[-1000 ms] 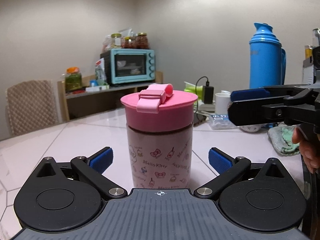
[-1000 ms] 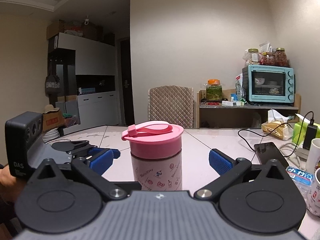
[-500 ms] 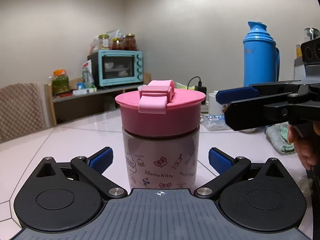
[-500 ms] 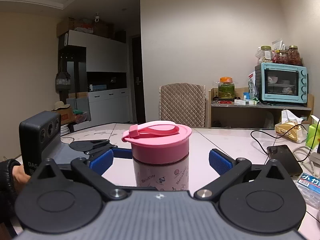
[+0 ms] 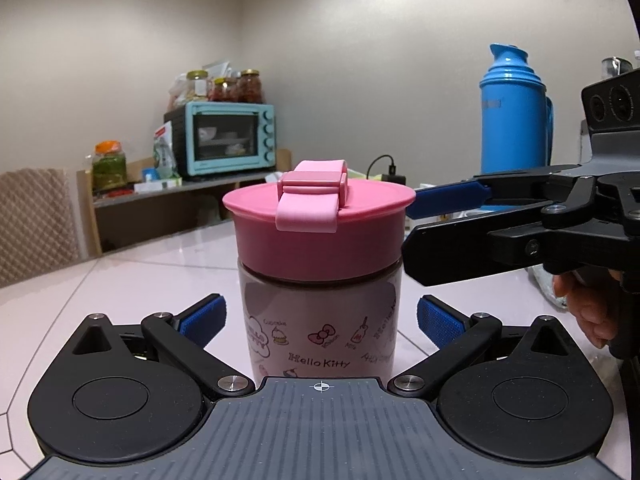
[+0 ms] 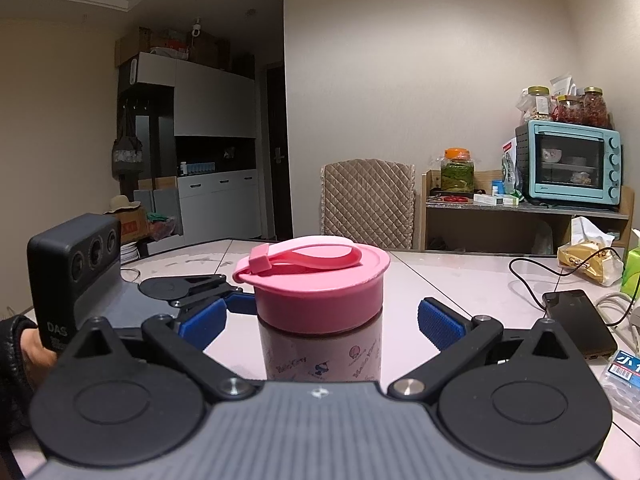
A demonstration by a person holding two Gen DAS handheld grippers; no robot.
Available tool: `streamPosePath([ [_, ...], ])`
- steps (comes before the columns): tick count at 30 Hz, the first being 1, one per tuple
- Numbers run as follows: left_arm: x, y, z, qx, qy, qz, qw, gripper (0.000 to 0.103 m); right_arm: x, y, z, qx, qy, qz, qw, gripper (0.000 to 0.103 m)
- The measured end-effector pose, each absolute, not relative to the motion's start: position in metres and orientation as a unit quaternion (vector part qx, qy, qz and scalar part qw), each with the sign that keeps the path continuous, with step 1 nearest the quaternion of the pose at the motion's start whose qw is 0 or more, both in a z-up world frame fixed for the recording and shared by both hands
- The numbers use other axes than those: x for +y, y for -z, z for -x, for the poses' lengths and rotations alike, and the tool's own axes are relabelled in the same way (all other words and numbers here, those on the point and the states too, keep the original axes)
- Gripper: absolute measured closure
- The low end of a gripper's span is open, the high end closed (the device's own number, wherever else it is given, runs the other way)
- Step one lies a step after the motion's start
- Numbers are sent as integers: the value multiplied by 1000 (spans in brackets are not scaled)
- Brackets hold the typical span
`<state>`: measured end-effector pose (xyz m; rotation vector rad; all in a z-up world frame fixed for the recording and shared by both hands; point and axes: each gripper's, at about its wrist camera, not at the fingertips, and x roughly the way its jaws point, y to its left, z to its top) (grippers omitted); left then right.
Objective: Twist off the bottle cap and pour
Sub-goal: 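Bring left gripper around the tumbler body while right gripper approaches the pink lid, then close left gripper on the tumbler body while right gripper closes on the lid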
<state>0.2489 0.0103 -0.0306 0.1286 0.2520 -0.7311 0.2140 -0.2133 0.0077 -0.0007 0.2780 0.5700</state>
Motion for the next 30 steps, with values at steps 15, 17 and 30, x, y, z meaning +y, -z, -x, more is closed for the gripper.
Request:
streamPosePath([
  [15, 9, 31, -260, 126, 373, -60, 917, 0, -211, -6, -224, 140, -290, 4, 947, 0],
  [17, 10, 31, -261, 126, 375, -56, 917, 0, -209, -6, -225, 140, -292, 5, 946, 0],
  [30, 9, 30, -266, 122, 382, -53, 914, 5, -209, -6, -229, 140, -294, 2, 946, 0],
])
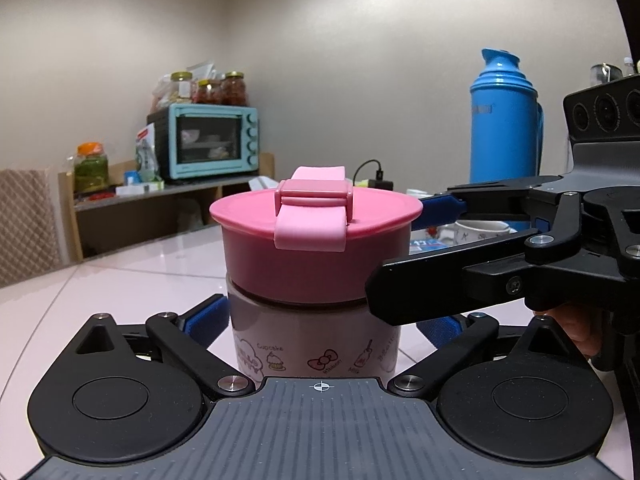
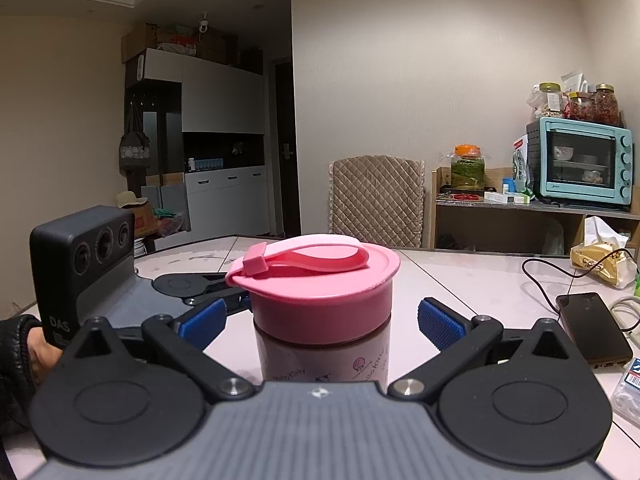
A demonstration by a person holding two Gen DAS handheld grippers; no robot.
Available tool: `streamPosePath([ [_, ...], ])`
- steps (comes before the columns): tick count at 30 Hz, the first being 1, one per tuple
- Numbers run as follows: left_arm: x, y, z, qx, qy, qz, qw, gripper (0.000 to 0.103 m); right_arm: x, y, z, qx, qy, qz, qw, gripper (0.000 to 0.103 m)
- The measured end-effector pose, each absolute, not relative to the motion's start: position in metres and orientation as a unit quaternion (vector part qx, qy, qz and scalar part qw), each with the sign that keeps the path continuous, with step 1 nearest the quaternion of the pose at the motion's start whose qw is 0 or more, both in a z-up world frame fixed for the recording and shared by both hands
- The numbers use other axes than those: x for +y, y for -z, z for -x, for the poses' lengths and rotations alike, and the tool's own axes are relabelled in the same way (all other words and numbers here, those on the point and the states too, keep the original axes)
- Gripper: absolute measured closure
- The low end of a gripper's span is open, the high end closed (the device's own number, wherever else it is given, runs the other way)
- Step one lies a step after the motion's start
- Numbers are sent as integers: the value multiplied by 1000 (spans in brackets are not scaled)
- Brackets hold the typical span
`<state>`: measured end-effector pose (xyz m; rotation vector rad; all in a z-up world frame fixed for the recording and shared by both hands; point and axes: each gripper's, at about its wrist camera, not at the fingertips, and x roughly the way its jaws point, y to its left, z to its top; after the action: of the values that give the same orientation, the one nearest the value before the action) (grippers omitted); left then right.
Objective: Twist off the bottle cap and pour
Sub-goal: 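Close left gripper on the tumbler body while right gripper closes on the lid, then twist the pink lid with the right gripper while left gripper holds the body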
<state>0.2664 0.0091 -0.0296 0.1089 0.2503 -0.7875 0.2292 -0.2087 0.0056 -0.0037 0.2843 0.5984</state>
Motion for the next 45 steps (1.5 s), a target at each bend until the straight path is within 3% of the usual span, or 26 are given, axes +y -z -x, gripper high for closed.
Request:
streamPosePath([
  [2, 9, 29, -267, 122, 382, -53, 914, 13, -208, -6, -230, 139, -294, 2, 945, 0],
  [21, 10, 31, -269, 124, 383, -51, 914, 13, -191, -9, -240, 149, -271, 5, 951, 0],
  [38, 15, 32, -273, 124, 394, -53, 909, 14, -180, -9, -246, 162, -254, 19, 953, 17],
  [45, 16, 32, -274, 124, 398, -52, 907, 13, -180, -7, -245, 161, -254, 19, 954, 18],
])
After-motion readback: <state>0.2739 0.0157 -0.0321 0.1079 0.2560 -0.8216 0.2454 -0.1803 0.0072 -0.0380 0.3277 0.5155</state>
